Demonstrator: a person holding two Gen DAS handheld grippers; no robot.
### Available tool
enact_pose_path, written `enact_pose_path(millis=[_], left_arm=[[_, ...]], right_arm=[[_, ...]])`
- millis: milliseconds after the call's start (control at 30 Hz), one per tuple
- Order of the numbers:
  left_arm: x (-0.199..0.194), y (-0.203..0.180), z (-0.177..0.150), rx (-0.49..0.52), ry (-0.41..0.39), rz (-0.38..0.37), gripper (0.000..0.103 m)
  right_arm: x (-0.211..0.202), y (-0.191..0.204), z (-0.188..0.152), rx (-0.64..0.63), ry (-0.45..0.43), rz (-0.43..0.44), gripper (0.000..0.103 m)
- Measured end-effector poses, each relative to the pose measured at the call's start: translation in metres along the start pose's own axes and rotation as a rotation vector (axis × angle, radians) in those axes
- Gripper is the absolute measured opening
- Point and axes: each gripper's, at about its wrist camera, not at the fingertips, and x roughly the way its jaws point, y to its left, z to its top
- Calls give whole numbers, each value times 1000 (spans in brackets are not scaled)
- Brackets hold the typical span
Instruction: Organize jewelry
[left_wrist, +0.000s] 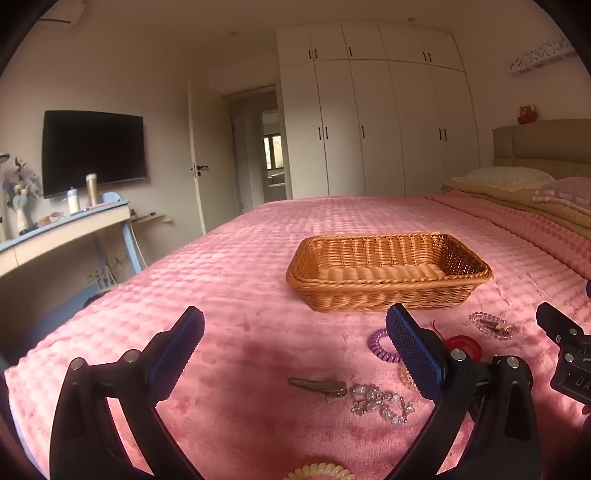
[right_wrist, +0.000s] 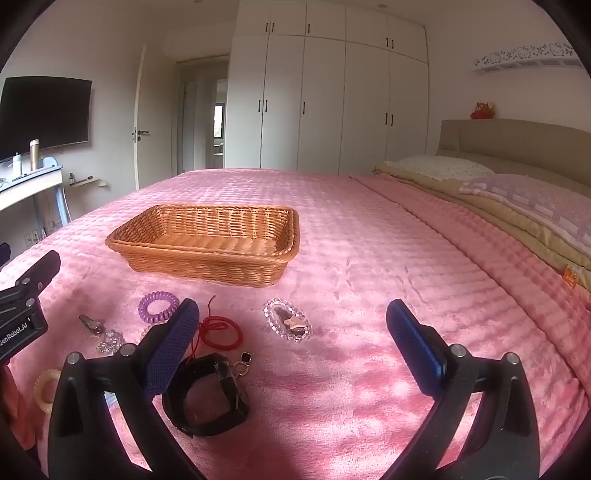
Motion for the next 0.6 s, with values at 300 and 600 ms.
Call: enact_pose_path(millis=[300, 600], left_arm=[[5, 3, -1, -17, 13, -18, 96], [1, 0, -5, -16, -3, -14, 96]], right_arm=[[3, 2, -3, -8, 3, -4, 97], [2, 4, -2, -13, 4, 3, 97]])
